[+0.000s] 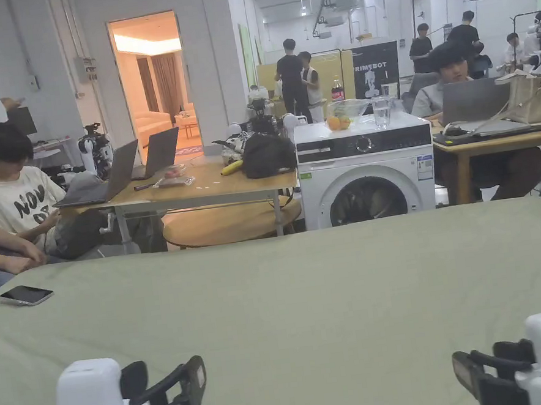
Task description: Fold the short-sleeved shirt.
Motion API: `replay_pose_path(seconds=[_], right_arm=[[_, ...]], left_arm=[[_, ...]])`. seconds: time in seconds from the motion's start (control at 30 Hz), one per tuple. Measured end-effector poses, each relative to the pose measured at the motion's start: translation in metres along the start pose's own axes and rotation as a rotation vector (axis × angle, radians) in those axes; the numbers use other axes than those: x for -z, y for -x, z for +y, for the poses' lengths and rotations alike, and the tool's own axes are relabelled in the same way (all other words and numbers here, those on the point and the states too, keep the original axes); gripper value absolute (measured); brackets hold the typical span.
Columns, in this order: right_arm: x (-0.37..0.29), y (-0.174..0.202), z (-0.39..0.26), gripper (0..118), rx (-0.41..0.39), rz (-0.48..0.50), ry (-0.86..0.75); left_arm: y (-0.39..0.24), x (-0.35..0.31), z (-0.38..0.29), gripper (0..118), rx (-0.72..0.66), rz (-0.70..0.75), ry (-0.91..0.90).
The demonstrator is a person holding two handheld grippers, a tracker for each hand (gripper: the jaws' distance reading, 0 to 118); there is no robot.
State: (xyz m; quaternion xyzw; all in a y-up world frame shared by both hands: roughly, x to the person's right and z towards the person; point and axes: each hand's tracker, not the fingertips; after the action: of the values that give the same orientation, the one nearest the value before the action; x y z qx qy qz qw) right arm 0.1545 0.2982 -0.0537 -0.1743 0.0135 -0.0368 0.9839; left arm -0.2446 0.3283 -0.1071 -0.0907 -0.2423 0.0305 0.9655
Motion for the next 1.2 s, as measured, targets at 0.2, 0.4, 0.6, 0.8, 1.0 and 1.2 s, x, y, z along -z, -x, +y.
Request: replay_pose_path(seconds=[0.2, 0.4, 0.6, 0.8, 1.0, 1.2], right_arm=[[0.023, 0.024, -0.020, 0, -0.014, 0.014, 0.027], [0.025, 0.019, -0.030, 0, 0.001, 0.023, 0.058], [0.010, 0.003, -0.051, 0, 0.088, 0.102, 0.125], [0.008, 0.001, -0.060, 0, 0.073, 0.092, 0.168], [0.006, -0.003, -0.057, 0, 0.088, 0.096, 0.177], [-0.001, -0.011, -0.054, 0, 0.063, 0.080, 0.183]], left_arm=[[0.001, 0.006, -0.007, 10, 0.029, -0.025, 0.064], [0.056, -0.003, -0.017, 0, -0.180, -0.074, 0.130], [0.155, -0.005, -0.090, 85, -0.626, -0.037, 0.308], [0.185, 0.034, -0.166, 84, -0.857, 0.016, 0.470], [0.165, 0.063, -0.181, 39, -1.061, -0.115, 0.411], [0.170, 0.043, -0.160, 7, -1.029, -0.088, 0.311]])
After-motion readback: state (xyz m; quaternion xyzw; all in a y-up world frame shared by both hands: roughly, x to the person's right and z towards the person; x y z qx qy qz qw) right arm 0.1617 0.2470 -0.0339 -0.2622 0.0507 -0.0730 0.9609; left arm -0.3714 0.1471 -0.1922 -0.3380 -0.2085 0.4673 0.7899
